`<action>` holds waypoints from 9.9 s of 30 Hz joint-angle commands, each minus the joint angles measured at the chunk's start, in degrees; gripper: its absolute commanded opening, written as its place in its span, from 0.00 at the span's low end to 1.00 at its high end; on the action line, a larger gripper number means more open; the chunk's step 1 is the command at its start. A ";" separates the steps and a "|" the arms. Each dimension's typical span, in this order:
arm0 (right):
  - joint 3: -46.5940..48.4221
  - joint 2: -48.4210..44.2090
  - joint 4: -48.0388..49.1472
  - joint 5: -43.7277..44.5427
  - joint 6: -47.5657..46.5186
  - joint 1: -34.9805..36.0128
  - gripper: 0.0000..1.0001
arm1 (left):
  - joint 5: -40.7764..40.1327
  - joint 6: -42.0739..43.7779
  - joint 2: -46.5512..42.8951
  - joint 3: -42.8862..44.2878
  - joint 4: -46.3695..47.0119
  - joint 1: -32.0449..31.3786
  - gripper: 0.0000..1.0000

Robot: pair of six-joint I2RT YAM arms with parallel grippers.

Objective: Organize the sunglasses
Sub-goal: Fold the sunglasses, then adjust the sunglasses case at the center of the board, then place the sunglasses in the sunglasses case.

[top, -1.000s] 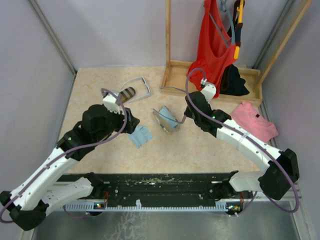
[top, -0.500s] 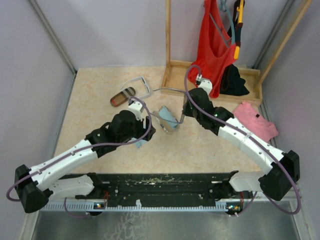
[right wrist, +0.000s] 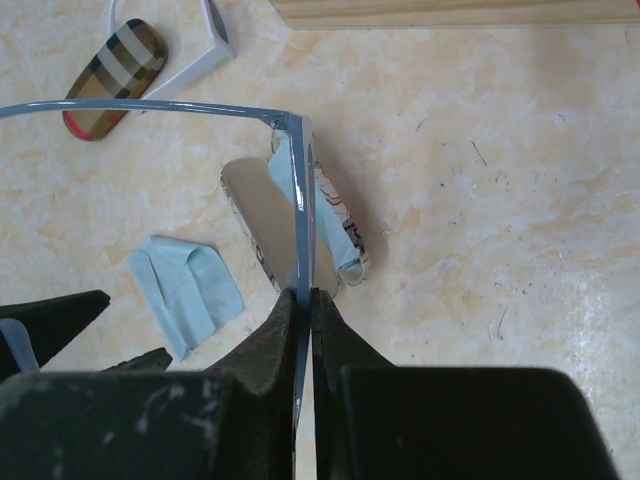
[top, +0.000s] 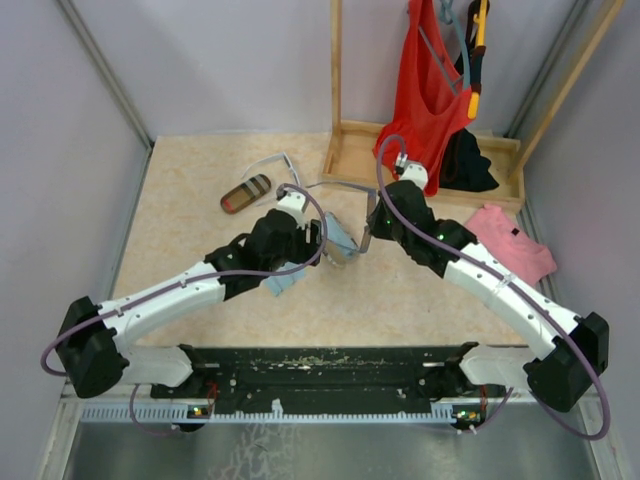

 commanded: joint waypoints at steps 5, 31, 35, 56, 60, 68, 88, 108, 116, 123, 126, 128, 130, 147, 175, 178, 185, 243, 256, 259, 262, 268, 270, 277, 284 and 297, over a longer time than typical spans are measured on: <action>-2.41 -0.58 2.88 -3.77 -0.94 -0.22 0.00 | 0.25 2.19 3.51 7.17 4.89 -0.34 0.75; -5.44 -0.46 6.61 -9.86 -0.07 -0.22 0.00 | 0.19 1.64 16.03 16.46 3.92 -4.37 0.75; -6.08 -0.53 7.25 -10.53 -0.05 -0.22 0.00 | -0.62 1.74 16.83 17.50 2.87 -4.95 0.75; -17.86 -12.64 16.76 -15.35 -23.30 1.68 0.00 | -14.68 2.67 -11.89 17.21 -21.89 -2.63 0.78; -18.53 -13.90 19.23 -14.33 -28.62 7.36 0.00 | -13.88 1.40 -8.29 19.66 -26.08 -1.01 0.77; -15.35 -9.97 19.46 -2.17 -30.94 17.54 0.00 | -13.06 -2.98 -4.47 16.28 -26.77 -0.91 0.75; -14.65 -7.66 23.10 4.45 -26.26 18.94 0.00 | -9.48 -2.75 -7.10 10.08 -23.05 -0.52 0.76; -12.68 -4.61 28.50 6.14 -25.11 18.94 0.00 | -3.80 -4.09 -4.11 9.05 -19.09 -0.52 0.74; -10.95 -2.46 30.24 4.88 -24.38 18.94 0.00 | -0.52 -5.70 -2.14 7.41 -15.84 -0.49 0.74; -12.13 -1.96 31.98 1.96 -22.56 18.94 0.00 | 1.26 -6.53 -1.02 7.79 -12.85 -0.56 0.74; -12.95 -1.75 32.46 0.64 -21.18 18.94 0.00 | 1.65 -6.70 -0.66 8.08 -11.86 -0.52 0.74; -13.52 -1.80 32.89 0.22 -20.03 18.95 0.00 | 2.08 -6.81 -0.42 8.30 -11.44 -0.57 0.74; -13.90 -1.65 33.29 -0.24 -19.43 18.94 0.00 | 2.48 -6.93 -0.06 8.48 -11.14 -0.52 0.74; -16.98 -7.73 21.82 8.41 -13.58 11.18 0.00 | -0.56 -9.47 -5.15 2.93 -7.77 2.70 0.77; -25.09 -17.89 17.88 4.14 -12.45 3.73 0.00 | 18.57 -26.60 20.99 -1.44 19.68 14.55 0.77; -25.66 -18.35 18.03 3.98 -12.41 3.56 0.00 | 18.91 -26.11 23.56 0.09 20.26 14.55 0.75; -26.18 -18.63 18.04 3.25 -12.15 3.38 0.00 | 17.98 -24.84 27.65 3.02 18.96 14.55 0.70; -16.86 -4.94 20.55 -13.82 -12.33 -0.68 0.00 | 19.23 -16.15 14.29 -2.03 11.03 13.42 0.51; -0.64 17.90 17.74 -21.21 -12.50 -1.98 0.00 | 24.12 -18.37 10.62 -9.96 19.66 18.77 0.55; 3.27 22.96 16.29 -20.80 -13.20 -1.98 0.00 | 25.38 -17.84 10.78 -10.60 20.83 19.24 0.56; 6.44 26.94 14.35 -19.29 -13.65 -1.96 0.00 | 26.09 -17.75 11.30 -10.68 21.28 19.27 0.56; 9.60 31.99 11.86 -17.74 -13.86 -2.03 0.00 | 26.85 -18.39 11.75 -11.31 22.59 19.28 0.54; 9.99 32.79 11.26 -17.33 -14.09 -2.07 0.00 | 26.87 -18.23 11.93 -11.08 22.39 19.29 0.54; 10.31 34.59 10.99 -17.69 -14.40 -3.08 0.00 | 26.91 -17.83 11.87 -11.14 22.23 19.29 0.52; 10.02 35.80 11.08 -17.60 -14.61 -3.68 0.00 | 27.19 -17.56 12.10 -10.89 22.26 19.30 0.52; 3.95 35.03 17.28 -23.10 -12.84 -7.12 0.00 | 27.84 -17.08 12.65 -10.18 22.04 19.28 0.51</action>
